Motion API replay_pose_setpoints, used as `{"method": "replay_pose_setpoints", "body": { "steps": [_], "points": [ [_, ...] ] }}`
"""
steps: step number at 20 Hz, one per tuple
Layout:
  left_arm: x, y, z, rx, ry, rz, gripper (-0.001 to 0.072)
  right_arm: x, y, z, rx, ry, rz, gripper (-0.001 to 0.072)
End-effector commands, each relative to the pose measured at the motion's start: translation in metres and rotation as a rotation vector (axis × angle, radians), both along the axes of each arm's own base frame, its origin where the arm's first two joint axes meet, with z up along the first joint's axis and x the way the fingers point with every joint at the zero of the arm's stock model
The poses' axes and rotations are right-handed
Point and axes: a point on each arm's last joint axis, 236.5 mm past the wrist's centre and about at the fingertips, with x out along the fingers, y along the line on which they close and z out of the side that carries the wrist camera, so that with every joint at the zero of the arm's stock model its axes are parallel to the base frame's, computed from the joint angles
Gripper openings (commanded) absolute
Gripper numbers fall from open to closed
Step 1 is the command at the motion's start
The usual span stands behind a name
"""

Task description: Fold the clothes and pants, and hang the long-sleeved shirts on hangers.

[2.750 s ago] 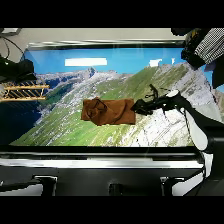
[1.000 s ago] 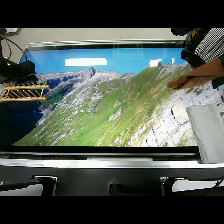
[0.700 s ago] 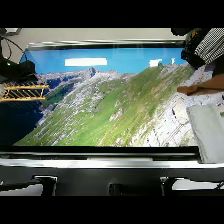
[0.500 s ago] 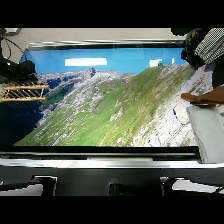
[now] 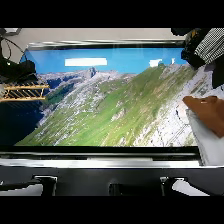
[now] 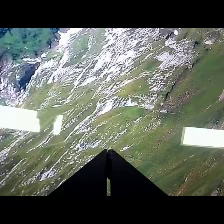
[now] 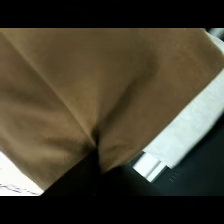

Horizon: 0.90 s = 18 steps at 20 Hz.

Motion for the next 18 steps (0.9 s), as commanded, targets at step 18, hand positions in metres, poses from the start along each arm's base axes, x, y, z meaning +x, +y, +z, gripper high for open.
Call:
{"method": "replay_pose_setpoints", "body": {
  "steps": [18],
  "points": [
    [0.002, 0.000, -0.003, 0.001, 0.005, -0.001, 0.0013, -0.116, -0.020, -0.066, -0.160, 0.432, 0.027, 0.0027]
  ]
}}
